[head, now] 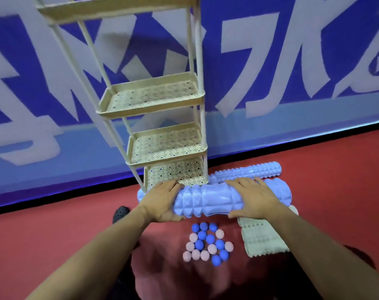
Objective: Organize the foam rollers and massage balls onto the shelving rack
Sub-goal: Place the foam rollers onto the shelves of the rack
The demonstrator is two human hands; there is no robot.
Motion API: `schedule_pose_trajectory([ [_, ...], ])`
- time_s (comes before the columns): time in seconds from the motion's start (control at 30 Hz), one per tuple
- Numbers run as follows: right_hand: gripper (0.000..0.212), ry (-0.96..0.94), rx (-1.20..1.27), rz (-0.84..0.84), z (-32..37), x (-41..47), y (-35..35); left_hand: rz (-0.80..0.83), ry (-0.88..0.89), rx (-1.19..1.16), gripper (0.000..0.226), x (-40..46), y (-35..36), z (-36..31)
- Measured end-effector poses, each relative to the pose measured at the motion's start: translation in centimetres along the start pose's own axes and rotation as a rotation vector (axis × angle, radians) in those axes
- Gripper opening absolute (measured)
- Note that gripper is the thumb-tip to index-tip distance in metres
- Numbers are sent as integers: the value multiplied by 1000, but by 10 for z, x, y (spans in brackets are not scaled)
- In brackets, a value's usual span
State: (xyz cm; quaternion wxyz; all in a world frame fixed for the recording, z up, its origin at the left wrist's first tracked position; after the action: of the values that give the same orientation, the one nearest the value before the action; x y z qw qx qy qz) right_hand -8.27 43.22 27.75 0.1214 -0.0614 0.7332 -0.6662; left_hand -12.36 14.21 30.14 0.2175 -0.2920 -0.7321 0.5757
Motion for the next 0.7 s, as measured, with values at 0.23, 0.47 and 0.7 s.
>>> schedule_pose_trajectory([
  [0.23,121,-60,-79,168,40,7,-31,-42,-21,-11,94,-64,-14,38],
  [0.47,107,-53,-127,140,79,18,-59,-124,-99,-63,100,-78,-24,74],
  [0.7,100,54,-98,157,106,24,-71,-132,-322,-49,82,-89,-26,104],
])
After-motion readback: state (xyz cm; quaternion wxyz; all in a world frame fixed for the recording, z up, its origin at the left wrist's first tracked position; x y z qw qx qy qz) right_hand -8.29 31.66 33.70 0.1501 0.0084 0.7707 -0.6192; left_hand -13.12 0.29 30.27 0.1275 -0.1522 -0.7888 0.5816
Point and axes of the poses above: each hand's wrist, its own x-axis towards the middle knuckle, its own y-axis out of the palm, z = x × y, the point moved 5 cm from there along x, towards the middle knuckle, and after that the axes turned 11 degrees about -x, right-handed, at the moved point
